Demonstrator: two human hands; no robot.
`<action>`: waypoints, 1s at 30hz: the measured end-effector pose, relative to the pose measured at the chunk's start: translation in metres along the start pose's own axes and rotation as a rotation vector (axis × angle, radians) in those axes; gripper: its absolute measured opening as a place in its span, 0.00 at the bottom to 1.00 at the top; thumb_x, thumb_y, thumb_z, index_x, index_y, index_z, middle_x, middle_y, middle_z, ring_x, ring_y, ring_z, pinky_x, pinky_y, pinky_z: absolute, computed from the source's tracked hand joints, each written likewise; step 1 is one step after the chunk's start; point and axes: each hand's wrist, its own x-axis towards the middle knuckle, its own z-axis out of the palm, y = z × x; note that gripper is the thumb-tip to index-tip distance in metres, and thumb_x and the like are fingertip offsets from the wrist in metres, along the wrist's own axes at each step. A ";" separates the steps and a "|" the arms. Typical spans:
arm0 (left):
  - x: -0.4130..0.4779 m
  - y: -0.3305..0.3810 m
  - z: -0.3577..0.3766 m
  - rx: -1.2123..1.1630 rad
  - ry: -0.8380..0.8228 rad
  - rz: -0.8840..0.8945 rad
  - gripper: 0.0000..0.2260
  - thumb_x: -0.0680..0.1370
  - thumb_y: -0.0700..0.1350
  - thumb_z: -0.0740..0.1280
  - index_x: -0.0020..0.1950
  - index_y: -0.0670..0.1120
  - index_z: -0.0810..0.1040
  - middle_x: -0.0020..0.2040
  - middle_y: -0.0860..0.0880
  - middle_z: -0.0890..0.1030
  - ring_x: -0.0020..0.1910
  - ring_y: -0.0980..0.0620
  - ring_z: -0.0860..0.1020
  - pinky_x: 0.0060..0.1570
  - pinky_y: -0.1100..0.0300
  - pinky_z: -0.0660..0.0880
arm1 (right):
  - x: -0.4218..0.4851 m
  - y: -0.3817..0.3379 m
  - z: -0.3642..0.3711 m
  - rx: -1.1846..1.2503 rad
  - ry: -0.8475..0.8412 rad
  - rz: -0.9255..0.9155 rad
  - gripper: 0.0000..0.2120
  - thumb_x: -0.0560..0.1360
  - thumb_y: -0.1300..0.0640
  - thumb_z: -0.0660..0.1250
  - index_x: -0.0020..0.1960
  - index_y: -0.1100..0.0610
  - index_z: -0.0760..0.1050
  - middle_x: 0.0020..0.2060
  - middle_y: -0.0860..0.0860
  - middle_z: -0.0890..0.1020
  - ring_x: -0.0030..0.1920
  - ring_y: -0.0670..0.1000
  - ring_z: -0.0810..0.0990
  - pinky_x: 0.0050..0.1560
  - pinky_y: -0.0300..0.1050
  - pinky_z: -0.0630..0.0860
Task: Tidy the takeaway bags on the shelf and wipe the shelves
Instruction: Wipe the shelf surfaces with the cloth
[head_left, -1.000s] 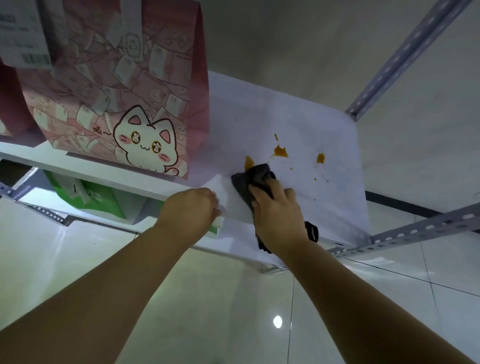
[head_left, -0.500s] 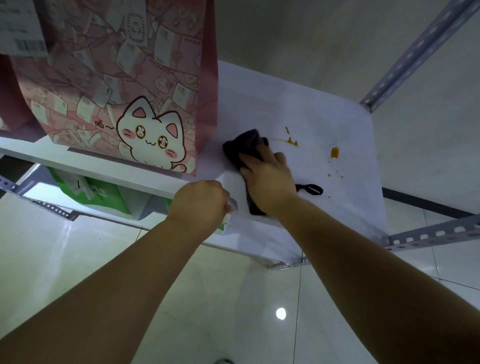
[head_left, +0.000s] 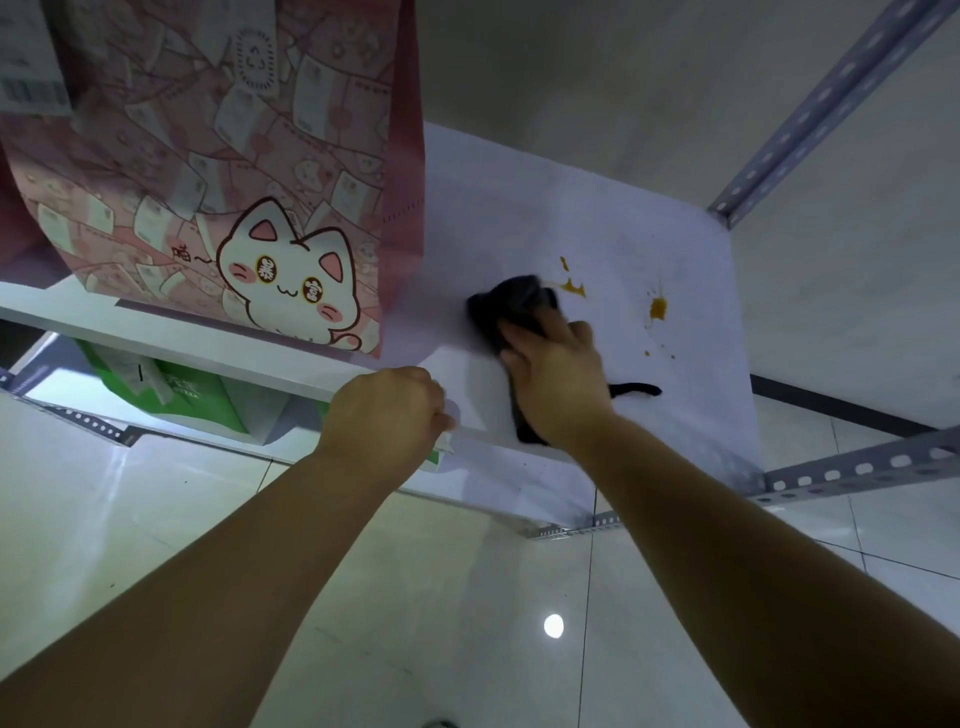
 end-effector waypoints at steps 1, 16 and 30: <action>0.000 0.000 0.000 0.003 -0.005 0.007 0.14 0.80 0.52 0.57 0.58 0.50 0.78 0.54 0.50 0.78 0.50 0.51 0.78 0.45 0.60 0.71 | -0.012 -0.005 0.001 0.017 -0.008 -0.090 0.17 0.78 0.54 0.58 0.66 0.49 0.73 0.65 0.55 0.72 0.52 0.63 0.68 0.49 0.55 0.72; -0.011 0.023 0.000 -0.023 0.088 -0.057 0.14 0.78 0.53 0.60 0.48 0.45 0.81 0.45 0.46 0.79 0.44 0.46 0.77 0.41 0.54 0.75 | -0.073 0.034 -0.013 -0.116 -0.018 0.280 0.23 0.79 0.52 0.54 0.74 0.48 0.57 0.73 0.55 0.58 0.61 0.63 0.62 0.62 0.58 0.60; 0.030 0.031 -0.002 -0.056 -0.127 0.068 0.25 0.74 0.61 0.64 0.65 0.49 0.74 0.68 0.47 0.71 0.66 0.46 0.69 0.61 0.52 0.68 | 0.018 0.101 -0.031 0.046 -0.023 0.735 0.26 0.80 0.55 0.49 0.76 0.53 0.49 0.76 0.57 0.46 0.75 0.59 0.38 0.72 0.54 0.42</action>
